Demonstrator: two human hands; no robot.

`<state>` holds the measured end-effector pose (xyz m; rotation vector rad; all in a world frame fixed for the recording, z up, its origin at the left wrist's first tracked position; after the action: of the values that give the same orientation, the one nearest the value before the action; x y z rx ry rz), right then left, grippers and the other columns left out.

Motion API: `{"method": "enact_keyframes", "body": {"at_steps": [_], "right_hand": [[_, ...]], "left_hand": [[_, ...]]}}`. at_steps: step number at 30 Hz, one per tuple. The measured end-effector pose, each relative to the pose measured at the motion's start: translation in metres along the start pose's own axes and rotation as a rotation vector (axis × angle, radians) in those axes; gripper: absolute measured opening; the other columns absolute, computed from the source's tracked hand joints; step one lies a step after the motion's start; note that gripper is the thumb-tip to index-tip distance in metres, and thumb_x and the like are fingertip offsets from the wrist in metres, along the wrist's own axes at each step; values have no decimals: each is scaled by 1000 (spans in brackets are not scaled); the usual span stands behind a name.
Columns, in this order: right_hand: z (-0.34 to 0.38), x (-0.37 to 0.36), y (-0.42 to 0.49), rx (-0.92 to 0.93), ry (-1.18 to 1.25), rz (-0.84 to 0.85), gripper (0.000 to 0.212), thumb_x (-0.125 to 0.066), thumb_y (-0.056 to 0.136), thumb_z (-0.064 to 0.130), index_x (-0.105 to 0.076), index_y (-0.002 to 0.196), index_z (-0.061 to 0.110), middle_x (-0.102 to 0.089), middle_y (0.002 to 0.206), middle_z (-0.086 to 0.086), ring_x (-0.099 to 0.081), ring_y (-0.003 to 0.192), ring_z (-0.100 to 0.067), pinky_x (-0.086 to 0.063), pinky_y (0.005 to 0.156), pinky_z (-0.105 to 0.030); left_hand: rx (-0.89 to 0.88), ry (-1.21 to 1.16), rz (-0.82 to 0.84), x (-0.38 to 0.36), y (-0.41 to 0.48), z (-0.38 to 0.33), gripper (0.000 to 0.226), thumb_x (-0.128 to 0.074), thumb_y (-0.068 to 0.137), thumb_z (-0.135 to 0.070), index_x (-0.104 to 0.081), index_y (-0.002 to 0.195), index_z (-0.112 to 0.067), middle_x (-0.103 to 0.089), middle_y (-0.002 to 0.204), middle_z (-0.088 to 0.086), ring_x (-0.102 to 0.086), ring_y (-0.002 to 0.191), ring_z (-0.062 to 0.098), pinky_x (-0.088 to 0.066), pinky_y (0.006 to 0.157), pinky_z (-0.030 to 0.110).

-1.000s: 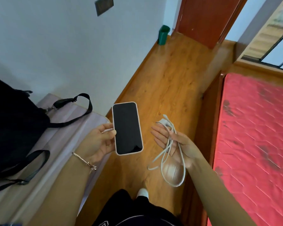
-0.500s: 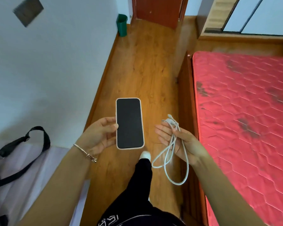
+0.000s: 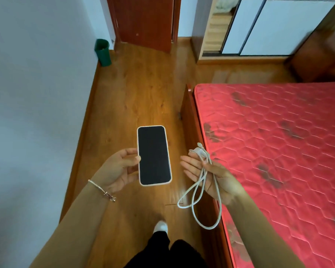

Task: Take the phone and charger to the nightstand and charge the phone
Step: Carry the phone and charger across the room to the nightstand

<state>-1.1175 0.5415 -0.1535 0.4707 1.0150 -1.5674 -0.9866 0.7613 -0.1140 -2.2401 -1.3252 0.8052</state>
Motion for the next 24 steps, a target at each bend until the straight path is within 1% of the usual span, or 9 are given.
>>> {"method": "enact_keyframes", "body": {"at_steps": [2,3,5,9,13,16,20,22,24], "right_hand": [[16,2,16,5,10,11,51,-55,87,12,-44,134,-3,-51,137,-26,-48,128,-37,-44,103,-43],[23,3,23,5,15,20,50,-54,87,12,-44,134,-3,-51,137,-27,-48,128,-37,-45,102,-42],[36,8,39,1,26,32,50,-53,88,11,-43,134,-4,-51,137,-27,-48,128,-38,-46,101,-42],[59,20,71,-13,58,47,47,-54,89,11,-46,133,-4,-50,137,-28,-47,129,-38,-47,99,-41],[85,27,105,-39,60,67,41,-52,88,9,-53,127,-4,-53,133,-28,-51,125,-37,-49,96,-40],[110,29,129,-64,65,89,41,-51,90,9,-52,128,-5,-52,134,-28,-50,126,-37,-49,95,-40],[149,32,155,-58,31,113,43,-53,88,9,-50,129,-5,-53,134,-29,-50,126,-38,-49,96,-41],[165,34,167,-55,32,109,42,-50,89,9,-50,129,-4,-53,133,-28,-51,125,-37,-49,96,-41],[178,39,178,-58,49,118,43,-47,90,9,-46,132,-4,-53,134,-27,-51,126,-36,-50,96,-40]], "left_hand": [[5,11,2,-7,18,-13,32,-49,91,2,-52,123,-3,-62,118,18,-59,110,36,-58,73,42],[6,10,-1,-9,26,-19,34,-48,91,3,-49,125,-1,-60,119,20,-56,110,37,-55,77,43],[12,0,-7,-11,42,-29,36,-47,92,3,-47,127,0,-58,120,20,-54,110,36,-52,80,43],[11,-19,-20,-14,72,-47,34,-49,91,1,-49,125,-1,-60,118,19,-56,110,37,-56,76,41],[-3,-18,-56,-18,99,-62,32,-52,90,-2,-53,122,-3,-64,117,18,-61,109,35,-59,73,39],[-15,-54,-82,-25,116,-75,31,-54,89,-4,-55,120,-6,-67,115,15,-66,104,32,-59,70,38],[-35,-85,-95,-38,141,-97,35,-57,88,-5,-54,123,-6,-69,113,14,-67,101,31,-59,67,37],[-40,-97,-99,-43,157,-107,35,-56,88,-4,-54,123,-6,-70,112,13,-68,100,30,-58,66,36],[-43,-114,-102,-49,170,-114,34,-56,88,-4,-55,122,-6,-70,111,13,-69,98,28,-58,65,35]]}}
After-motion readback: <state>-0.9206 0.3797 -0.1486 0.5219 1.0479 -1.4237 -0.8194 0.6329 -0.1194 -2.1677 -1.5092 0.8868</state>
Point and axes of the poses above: each hand's wrist, its own y-axis towards the middle knuckle, its own x-axis out of the back of the hand, z = x × y, the point moved 2 cm from there along y, towards the middle knuckle
